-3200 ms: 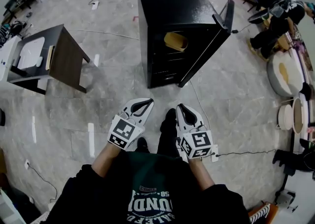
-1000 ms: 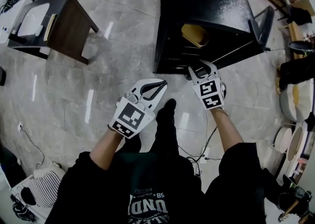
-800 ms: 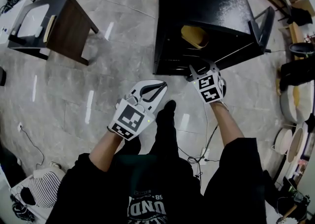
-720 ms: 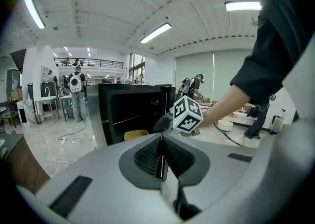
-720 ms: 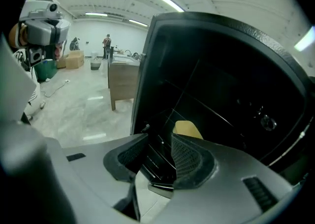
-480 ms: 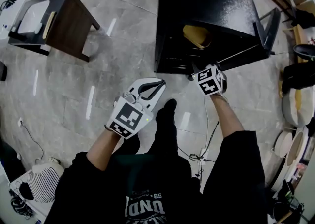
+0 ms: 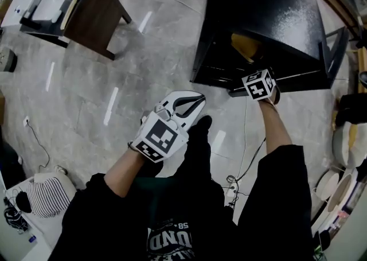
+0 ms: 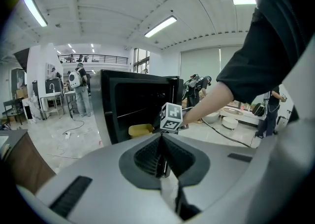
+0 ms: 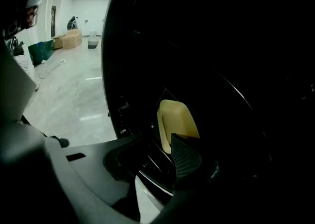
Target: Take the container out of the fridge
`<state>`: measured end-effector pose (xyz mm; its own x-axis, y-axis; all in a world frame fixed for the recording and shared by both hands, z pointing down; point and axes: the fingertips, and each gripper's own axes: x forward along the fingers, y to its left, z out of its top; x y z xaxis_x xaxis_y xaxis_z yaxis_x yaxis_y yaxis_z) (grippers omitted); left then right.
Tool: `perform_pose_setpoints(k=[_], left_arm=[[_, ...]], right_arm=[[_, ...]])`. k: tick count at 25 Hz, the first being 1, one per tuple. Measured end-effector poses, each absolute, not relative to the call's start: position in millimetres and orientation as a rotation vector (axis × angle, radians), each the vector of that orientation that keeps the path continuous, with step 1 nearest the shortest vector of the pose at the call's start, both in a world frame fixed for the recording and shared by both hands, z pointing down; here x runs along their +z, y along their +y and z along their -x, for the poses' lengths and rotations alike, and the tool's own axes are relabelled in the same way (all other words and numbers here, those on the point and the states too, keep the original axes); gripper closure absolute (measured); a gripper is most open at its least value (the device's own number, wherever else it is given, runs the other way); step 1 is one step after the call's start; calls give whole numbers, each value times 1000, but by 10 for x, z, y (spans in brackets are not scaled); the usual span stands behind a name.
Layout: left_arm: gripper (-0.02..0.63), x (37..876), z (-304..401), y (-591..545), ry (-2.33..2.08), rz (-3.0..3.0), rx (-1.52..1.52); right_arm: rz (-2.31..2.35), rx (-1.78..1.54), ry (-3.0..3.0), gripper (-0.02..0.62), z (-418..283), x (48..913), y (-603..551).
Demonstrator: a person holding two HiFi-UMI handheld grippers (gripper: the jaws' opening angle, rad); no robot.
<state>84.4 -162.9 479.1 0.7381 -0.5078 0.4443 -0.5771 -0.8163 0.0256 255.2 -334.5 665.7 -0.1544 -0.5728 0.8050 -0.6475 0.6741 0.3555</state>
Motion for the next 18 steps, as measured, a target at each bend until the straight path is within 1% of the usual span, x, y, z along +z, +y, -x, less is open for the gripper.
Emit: perform_pose_setpoints(k=[10,18], left_arm=[[591,4983,-744,-1687,-913,-2712,661],[591,5164,-659,-1707,-947,-2658,677]], right_arm=[[-910,111,-1766,471,-2522,6996,-3770],[-820,161,-1716,471,-2577,7301,-3849]])
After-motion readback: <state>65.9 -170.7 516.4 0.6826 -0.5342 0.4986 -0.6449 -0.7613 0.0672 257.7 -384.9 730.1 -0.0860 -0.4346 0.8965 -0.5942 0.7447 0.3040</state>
